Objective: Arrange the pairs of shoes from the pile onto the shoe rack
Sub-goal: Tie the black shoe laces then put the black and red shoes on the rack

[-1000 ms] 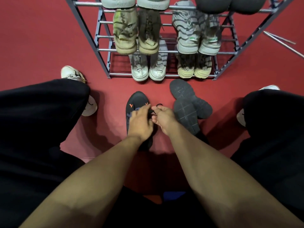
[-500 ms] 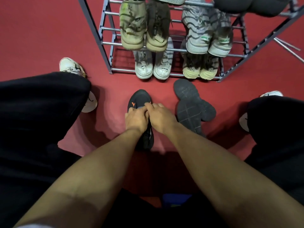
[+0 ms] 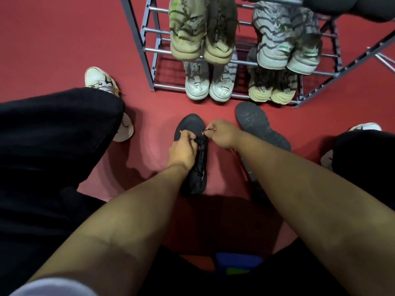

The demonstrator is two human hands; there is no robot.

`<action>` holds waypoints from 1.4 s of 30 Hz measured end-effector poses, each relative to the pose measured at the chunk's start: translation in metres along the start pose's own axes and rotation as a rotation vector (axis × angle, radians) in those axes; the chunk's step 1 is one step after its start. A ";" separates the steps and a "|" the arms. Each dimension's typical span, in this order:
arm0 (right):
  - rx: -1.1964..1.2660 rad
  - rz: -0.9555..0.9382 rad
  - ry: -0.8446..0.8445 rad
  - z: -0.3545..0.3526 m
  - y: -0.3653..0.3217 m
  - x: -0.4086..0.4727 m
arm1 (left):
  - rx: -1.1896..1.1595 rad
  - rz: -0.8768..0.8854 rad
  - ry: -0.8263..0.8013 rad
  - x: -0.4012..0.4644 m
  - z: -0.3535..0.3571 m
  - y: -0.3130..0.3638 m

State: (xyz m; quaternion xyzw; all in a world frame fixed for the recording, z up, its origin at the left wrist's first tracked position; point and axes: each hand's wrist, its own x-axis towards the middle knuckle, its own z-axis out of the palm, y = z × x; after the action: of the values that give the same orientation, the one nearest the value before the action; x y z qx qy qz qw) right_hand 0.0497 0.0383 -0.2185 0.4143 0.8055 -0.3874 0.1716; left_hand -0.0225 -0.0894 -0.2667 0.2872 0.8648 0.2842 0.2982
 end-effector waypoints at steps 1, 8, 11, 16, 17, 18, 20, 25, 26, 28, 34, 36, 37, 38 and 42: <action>-0.029 -0.023 0.029 -0.003 -0.003 0.004 | 0.095 0.052 0.015 0.001 -0.002 -0.001; -0.122 -0.034 -0.103 -0.010 -0.018 0.028 | 0.760 1.003 0.224 0.027 -0.023 -0.016; -0.068 0.024 -0.153 -0.005 -0.007 0.032 | 0.874 1.356 0.172 0.048 -0.034 -0.018; 0.086 -0.032 -0.102 0.016 0.003 0.034 | 0.903 1.341 -0.169 0.056 -0.052 -0.001; 0.080 -0.056 -0.072 0.021 0.002 0.035 | 0.888 1.253 -0.194 0.054 -0.054 0.002; 0.081 -0.069 -0.054 0.025 0.000 0.036 | 0.870 1.129 -0.214 0.050 -0.053 0.004; 0.048 -0.064 -0.055 0.032 -0.002 0.037 | 0.724 0.773 -0.289 0.043 -0.050 0.007; 0.128 -0.043 -0.136 0.036 0.000 0.028 | 0.270 0.187 -0.437 0.032 -0.044 -0.006; 0.188 -0.045 -0.129 0.037 0.002 0.026 | 0.202 0.114 -0.456 0.029 -0.045 -0.004; 0.258 -0.022 -0.080 0.037 0.005 0.021 | -0.033 -0.107 -0.471 0.024 -0.044 0.002; 0.177 0.091 0.177 0.048 0.023 0.007 | -0.713 -0.626 -0.376 0.007 -0.025 -0.005; 0.177 0.131 0.164 0.057 0.025 -0.001 | -0.856 -0.661 -0.273 -0.007 -0.016 -0.004; 0.249 0.140 0.125 0.061 0.025 -0.005 | -0.884 -0.646 -0.232 -0.012 -0.011 -0.002; 0.378 0.145 0.079 0.066 0.022 -0.007 | -0.882 -0.612 -0.203 -0.016 -0.007 0.000; 0.665 0.192 -0.058 0.072 0.008 -0.014 | -0.488 -0.362 -0.166 -0.019 -0.001 -0.006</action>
State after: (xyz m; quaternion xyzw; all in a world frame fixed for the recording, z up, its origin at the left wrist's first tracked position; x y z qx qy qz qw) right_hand 0.0610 -0.0220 -0.2601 0.5101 0.5874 -0.6224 0.0858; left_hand -0.0122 -0.1061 -0.2631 0.0708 0.7809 0.4009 0.4738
